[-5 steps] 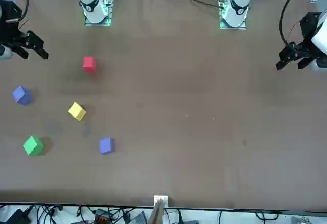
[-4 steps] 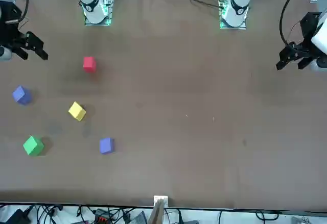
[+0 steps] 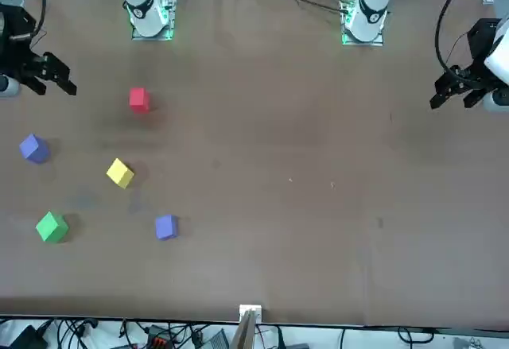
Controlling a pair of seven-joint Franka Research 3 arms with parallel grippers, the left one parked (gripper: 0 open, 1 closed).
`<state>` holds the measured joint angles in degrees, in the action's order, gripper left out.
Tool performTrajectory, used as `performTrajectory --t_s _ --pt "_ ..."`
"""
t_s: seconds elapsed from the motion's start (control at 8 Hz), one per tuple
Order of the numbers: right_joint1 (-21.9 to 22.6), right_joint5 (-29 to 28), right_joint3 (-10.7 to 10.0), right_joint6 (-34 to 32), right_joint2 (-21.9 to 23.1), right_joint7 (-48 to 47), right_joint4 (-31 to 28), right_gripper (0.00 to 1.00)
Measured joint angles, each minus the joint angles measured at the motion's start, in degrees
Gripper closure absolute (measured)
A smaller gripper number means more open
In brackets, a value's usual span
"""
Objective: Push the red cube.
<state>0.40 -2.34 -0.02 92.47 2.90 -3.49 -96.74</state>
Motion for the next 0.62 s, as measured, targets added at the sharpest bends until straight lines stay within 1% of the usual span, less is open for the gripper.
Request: performTrajectory --t_s 0.12,0.38,0.62 --pt "0.6 -0.5 0.4 0.8 -1.1 -4.1 -0.2 0.01" --pt "2.5 -0.8 0.7 3.7 -3.3 -16.5 -1.9 0.03" --pt "4.3 -0.8 0.8 7.5 -4.8 -29.9 -5.4 0.04"
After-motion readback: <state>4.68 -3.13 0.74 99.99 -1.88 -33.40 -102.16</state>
